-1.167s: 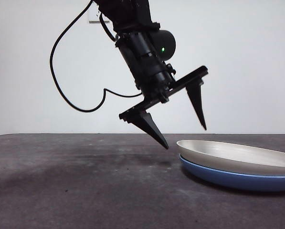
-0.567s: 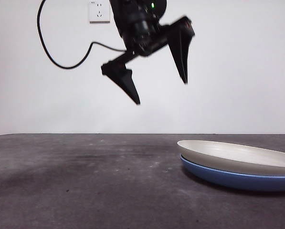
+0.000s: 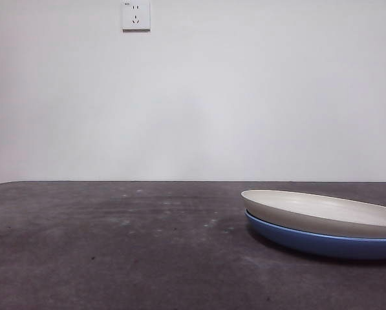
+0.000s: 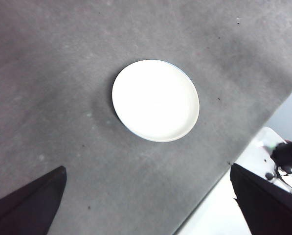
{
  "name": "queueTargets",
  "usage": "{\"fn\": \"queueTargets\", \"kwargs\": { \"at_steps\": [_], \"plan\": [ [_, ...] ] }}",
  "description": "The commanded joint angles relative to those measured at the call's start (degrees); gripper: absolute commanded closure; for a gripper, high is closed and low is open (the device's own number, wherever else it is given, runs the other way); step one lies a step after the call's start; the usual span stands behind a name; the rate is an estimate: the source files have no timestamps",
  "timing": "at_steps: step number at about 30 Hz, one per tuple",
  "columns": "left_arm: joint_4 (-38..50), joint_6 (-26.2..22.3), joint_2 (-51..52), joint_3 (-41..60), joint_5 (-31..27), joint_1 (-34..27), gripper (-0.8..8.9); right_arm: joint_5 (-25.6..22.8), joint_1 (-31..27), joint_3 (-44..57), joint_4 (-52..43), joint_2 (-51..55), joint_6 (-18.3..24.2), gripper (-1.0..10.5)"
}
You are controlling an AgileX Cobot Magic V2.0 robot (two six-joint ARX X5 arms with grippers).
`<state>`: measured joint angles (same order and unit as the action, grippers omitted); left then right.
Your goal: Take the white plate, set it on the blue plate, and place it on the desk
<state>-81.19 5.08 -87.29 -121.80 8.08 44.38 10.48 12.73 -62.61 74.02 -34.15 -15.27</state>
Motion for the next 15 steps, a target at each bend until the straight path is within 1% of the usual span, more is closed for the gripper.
{"fn": "queueTargets", "kwargs": {
  "at_steps": [1, 4, 6, 12, 15],
  "plan": [
    [-2.36, 1.66, 6.84, 4.00, -3.43, 1.49, 1.58, 0.37, 0.22, 0.00, -0.48, -2.78, 0.09, 3.9],
    [-2.21, 4.15, 17.03, 13.38, -9.64, 1.70, 1.58, 1.53, 0.22, 2.43, -2.71, -5.01, 0.79, 3.9],
    [-1.14, 5.77, 21.70, 18.05, -11.37, 1.70, 1.58, 1.55, 0.22, 3.56, -4.28, -5.62, 0.79, 3.9],
    [7.76, 9.84, 35.01, 31.69, -11.52, 1.70, 1.58, 1.51, 0.22, 6.80, -7.04, -8.09, 0.94, 3.9],
    [9.25, 10.97, 40.02, 36.46, -11.56, 1.70, 1.58, 1.53, 0.20, 8.63, -9.53, -9.53, 0.94, 3.9]
  ]
}}
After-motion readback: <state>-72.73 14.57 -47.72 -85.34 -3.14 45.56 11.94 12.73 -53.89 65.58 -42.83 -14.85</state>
